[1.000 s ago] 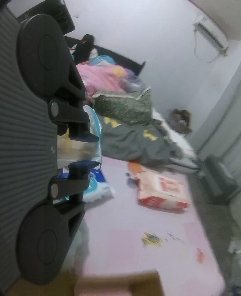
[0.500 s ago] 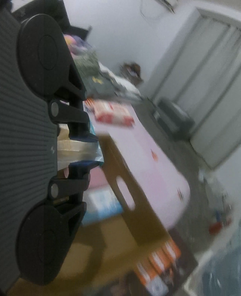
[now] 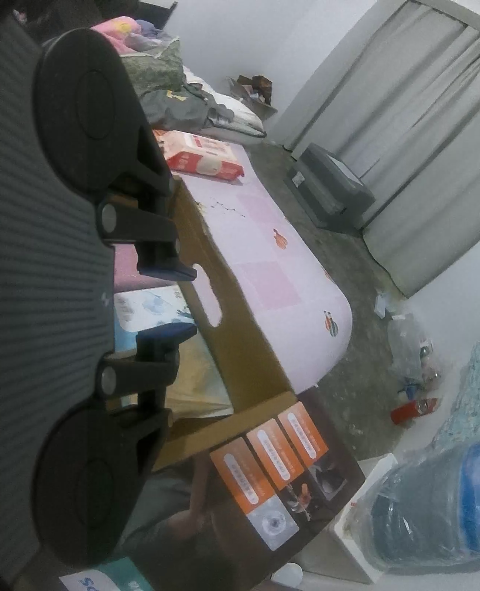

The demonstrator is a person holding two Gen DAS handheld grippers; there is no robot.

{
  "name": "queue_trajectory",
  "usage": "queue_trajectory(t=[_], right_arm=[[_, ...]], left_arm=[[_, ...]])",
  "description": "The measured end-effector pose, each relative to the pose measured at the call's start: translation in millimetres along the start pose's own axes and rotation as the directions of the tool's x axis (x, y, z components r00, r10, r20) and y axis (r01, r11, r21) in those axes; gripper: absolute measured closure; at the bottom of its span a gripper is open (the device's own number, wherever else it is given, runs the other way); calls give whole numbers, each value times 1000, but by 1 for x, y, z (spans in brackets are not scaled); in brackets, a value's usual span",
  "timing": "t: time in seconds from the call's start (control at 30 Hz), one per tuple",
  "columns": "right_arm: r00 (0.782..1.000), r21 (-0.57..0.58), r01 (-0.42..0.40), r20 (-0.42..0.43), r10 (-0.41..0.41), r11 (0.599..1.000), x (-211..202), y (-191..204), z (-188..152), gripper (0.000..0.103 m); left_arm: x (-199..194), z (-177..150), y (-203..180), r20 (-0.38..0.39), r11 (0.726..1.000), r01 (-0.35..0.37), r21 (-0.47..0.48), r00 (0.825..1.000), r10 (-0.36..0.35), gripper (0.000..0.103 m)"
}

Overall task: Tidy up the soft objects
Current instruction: 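Carry the clear bag into the cardboard box and open both grippers, then reach both grippers to the blue wet-wipes pack and close on it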

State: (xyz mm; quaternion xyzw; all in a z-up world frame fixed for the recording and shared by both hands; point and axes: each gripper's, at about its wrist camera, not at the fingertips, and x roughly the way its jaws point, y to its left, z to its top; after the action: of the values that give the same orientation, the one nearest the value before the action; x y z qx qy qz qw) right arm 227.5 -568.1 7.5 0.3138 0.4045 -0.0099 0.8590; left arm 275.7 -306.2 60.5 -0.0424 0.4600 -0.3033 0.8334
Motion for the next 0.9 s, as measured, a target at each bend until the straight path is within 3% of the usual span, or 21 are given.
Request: queue_trajectory(t=[0.17,0.3,0.43,0.6,0.73,0.9], right_arm=[[1000,-18,15,-21,-16,1000,3,12,-10,78],[999,-14,14,-43,-14,1000,14,20,-19,78],[998,-39,-50,-43,48,998,9,45,-38,58],[991,-137,-131,-59,124,982,0,93,-68,31],[979,-231,-197,-99,178,953,2,144,-84,25],[948,-298,-304,-184,258,905,14,208,-103,22]], left_arm=[[-47,-15,21,68,999,-49,21,997,47,33],[-88,-33,55,122,996,-87,-15,989,88,29],[-131,-56,95,193,990,-128,-54,972,136,19],[-184,-86,140,286,965,-223,-138,924,254,14],[-217,-113,171,347,937,-259,-234,878,330,10],[-230,-140,201,339,922,-254,-291,874,348,10]])
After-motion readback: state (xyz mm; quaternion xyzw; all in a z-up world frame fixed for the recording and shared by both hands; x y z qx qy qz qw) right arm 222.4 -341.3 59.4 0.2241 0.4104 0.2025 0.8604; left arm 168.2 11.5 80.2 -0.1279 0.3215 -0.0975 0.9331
